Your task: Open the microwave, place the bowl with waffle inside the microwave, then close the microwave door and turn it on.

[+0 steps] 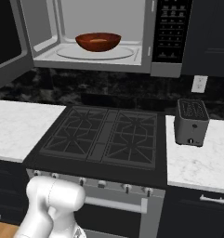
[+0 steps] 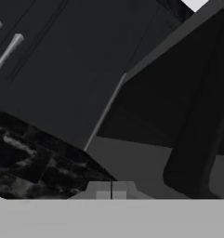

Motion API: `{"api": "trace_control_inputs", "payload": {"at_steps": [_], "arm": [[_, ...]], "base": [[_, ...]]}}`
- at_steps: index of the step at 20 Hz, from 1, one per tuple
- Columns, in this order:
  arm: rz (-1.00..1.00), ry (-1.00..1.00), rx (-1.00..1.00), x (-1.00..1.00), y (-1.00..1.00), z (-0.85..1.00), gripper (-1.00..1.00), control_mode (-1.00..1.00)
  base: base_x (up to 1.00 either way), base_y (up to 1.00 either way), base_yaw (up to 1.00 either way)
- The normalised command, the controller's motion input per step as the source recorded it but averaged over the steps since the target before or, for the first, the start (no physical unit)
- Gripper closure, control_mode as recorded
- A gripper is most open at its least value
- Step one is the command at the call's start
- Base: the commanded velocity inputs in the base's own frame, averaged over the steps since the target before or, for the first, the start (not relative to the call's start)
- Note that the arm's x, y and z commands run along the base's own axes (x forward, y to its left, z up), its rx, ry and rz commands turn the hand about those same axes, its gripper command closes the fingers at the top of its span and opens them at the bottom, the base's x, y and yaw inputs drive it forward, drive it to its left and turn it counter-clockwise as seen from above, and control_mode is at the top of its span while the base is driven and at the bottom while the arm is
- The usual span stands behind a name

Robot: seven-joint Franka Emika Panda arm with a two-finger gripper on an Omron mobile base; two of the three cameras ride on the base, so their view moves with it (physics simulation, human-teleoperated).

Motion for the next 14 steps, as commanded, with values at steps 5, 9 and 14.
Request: {"api": "trace_control_inputs", "payload": {"at_steps": [5,9,14], "arm": [[-0.19,-0.15,-0.05,0.44,0.60,-0.08,1.00,-1.00],[-0.13,-0.03,-0.03,0.86,0.51,-0.08,1.00,-1.00],[-0.06,-0.02,0.00,0.94,0.28,0.00,1.00,-1.00]], "base": [[0.00,0.00,0.00],[0.00,0.00,0.00],[0.00,0.00,0.00]]}}
